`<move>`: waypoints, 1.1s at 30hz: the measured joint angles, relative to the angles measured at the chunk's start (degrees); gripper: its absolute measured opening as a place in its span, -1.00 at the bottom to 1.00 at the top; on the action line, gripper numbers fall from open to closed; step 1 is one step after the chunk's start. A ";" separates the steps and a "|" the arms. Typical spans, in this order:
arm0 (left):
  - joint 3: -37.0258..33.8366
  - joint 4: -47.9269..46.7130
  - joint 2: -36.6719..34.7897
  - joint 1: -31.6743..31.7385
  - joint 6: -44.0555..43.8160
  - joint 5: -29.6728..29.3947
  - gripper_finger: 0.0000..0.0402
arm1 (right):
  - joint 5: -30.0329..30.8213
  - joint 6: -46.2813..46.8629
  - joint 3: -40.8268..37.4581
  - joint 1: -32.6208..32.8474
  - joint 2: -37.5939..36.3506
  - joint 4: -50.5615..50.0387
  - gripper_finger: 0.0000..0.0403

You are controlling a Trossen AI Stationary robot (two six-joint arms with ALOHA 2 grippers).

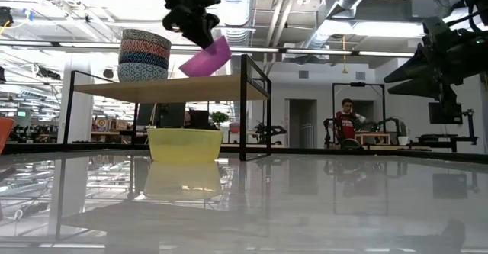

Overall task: Place and stack bowls onto a shelf
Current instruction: Put the purple bowl on the shelf

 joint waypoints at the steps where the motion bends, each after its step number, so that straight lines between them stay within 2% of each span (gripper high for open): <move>1: 0.90 -1.13 0.21 -0.21 0.29 -0.67 -1.00 | 0.00 0.05 0.00 -0.01 0.00 0.00 -0.19; 6: 5.00 -5.26 0.30 -0.53 3.97 -3.39 -1.00 | 0.00 0.07 0.00 0.00 0.00 0.02 -0.19; 15: 4.93 -13.33 2.33 -0.92 12.06 -6.21 -1.00 | 0.00 0.13 0.02 0.00 0.00 0.04 -0.19; 23: 5.09 -7.63 3.68 -2.51 14.82 -9.36 -1.00 | 0.00 0.12 0.09 -0.51 -0.02 0.04 -0.19; 33: 5.04 -6.79 4.06 -2.71 18.19 -10.26 -1.00 | 0.00 0.14 0.09 -2.87 0.00 0.07 -0.19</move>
